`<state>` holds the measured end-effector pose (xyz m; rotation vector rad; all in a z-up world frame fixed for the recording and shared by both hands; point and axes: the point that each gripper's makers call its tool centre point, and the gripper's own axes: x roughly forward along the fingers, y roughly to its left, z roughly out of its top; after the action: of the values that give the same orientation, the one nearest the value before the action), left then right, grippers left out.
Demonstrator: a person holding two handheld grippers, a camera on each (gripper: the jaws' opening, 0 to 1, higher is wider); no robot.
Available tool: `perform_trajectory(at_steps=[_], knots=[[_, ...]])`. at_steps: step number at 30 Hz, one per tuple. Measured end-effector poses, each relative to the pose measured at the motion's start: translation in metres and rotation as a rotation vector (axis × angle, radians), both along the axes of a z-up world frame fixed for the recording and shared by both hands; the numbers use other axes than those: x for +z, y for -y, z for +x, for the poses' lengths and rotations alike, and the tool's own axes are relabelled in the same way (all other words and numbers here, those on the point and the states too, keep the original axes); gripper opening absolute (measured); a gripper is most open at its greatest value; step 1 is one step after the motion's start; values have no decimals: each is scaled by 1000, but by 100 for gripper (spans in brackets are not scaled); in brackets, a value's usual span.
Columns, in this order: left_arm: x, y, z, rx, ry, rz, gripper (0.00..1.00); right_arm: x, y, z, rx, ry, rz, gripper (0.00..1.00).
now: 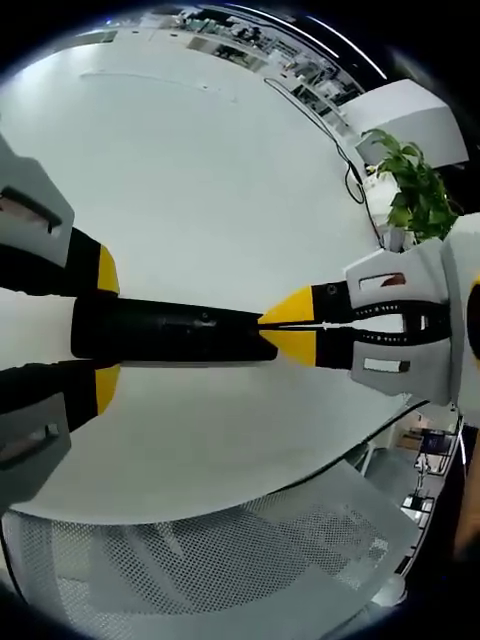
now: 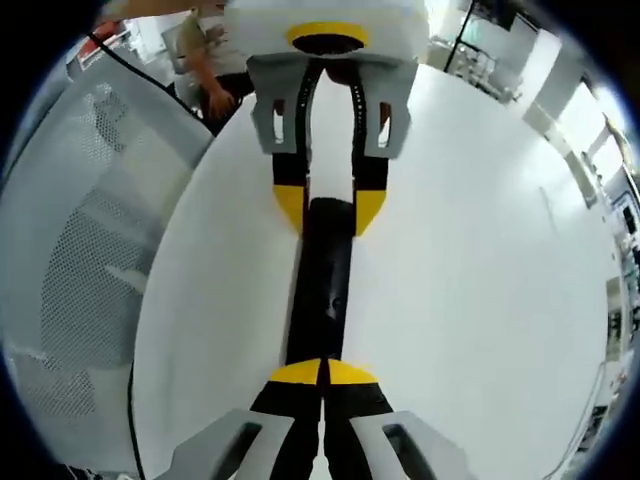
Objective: Press the specified remote control buttons in sequence, fully releasing each button before pressing the next.
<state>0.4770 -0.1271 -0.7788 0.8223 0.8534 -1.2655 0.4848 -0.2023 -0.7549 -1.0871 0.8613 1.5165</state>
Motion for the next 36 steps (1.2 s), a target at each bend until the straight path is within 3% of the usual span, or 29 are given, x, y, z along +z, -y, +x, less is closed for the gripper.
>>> perform_trajectory(at_steps=[11,36], knots=[[0,0,0,0,-8,3,23,20,3,5,13,40,-16,0],[0,1,2,10,3,13,23,23,4,5,-6,46,-6,0]])
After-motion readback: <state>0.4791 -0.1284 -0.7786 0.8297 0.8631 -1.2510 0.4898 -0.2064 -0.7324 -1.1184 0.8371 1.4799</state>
